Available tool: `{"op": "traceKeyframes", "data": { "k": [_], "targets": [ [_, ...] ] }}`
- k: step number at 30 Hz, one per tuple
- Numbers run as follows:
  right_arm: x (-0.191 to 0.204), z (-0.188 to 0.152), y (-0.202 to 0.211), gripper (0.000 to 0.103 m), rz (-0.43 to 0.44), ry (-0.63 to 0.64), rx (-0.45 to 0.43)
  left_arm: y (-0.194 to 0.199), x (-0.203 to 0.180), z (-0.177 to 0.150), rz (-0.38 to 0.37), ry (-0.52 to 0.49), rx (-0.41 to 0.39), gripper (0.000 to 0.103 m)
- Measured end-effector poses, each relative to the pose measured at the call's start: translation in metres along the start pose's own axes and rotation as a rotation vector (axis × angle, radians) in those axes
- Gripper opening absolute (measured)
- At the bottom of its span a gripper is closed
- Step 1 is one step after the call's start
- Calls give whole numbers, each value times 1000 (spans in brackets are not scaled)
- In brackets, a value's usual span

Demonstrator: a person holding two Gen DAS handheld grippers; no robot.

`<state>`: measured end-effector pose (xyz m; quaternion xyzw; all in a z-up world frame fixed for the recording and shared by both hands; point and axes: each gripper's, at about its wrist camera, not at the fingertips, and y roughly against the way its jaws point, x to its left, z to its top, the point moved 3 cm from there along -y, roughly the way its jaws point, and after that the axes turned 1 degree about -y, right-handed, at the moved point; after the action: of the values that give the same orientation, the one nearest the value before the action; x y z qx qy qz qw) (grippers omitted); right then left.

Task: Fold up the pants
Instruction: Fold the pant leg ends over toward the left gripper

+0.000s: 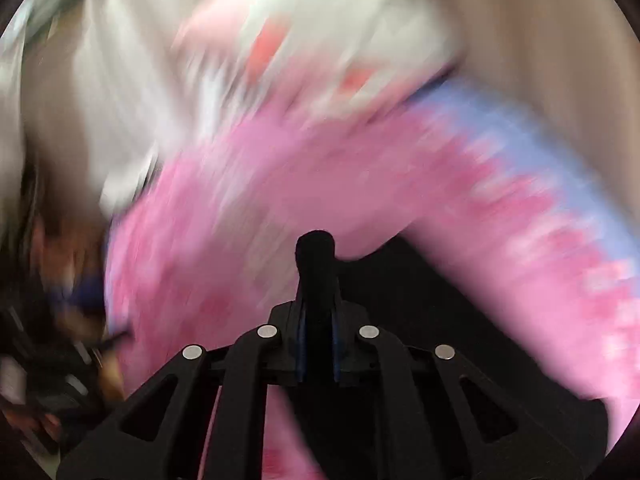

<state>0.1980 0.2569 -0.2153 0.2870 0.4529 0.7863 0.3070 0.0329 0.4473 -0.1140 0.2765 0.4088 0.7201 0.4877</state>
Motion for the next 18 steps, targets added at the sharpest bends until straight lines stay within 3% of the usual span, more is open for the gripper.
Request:
{"op": "traceKeyframes", "data": {
  "k": [1, 2, 3, 5, 7, 10, 13, 15, 18],
  "targets": [
    [6, -8, -4, 19, -15, 10, -58, 1, 2, 3, 8, 5, -4, 70],
    [6, -7, 4, 32, 0, 3, -94, 1, 3, 6, 11, 6, -2, 70],
    [5, -5, 15, 53, 63, -55, -70, 1, 5, 9, 20, 1, 1, 70],
    [-8, -8, 55, 52, 176, -152, -138, 2, 5, 16, 27, -15, -7, 70],
    [-39, -24, 99, 53, 187, -212, -216, 3, -2, 22, -1, -29, -19, 70],
    [-113, -65, 150, 53, 54, -334, -231, 3, -32, 37, -80, -65, -44, 70],
    [-184, -113, 184, 48, -53, -525, -225, -1, -94, 54, -223, -126, -69, 74],
    [-213, -137, 190, 47, -17, -651, -253, -11, -132, 61, -252, -181, -74, 86],
    [-230, -143, 152, 46, 77, -645, -163, -53, -183, 70, -184, -251, -24, 87]
  ]
}}
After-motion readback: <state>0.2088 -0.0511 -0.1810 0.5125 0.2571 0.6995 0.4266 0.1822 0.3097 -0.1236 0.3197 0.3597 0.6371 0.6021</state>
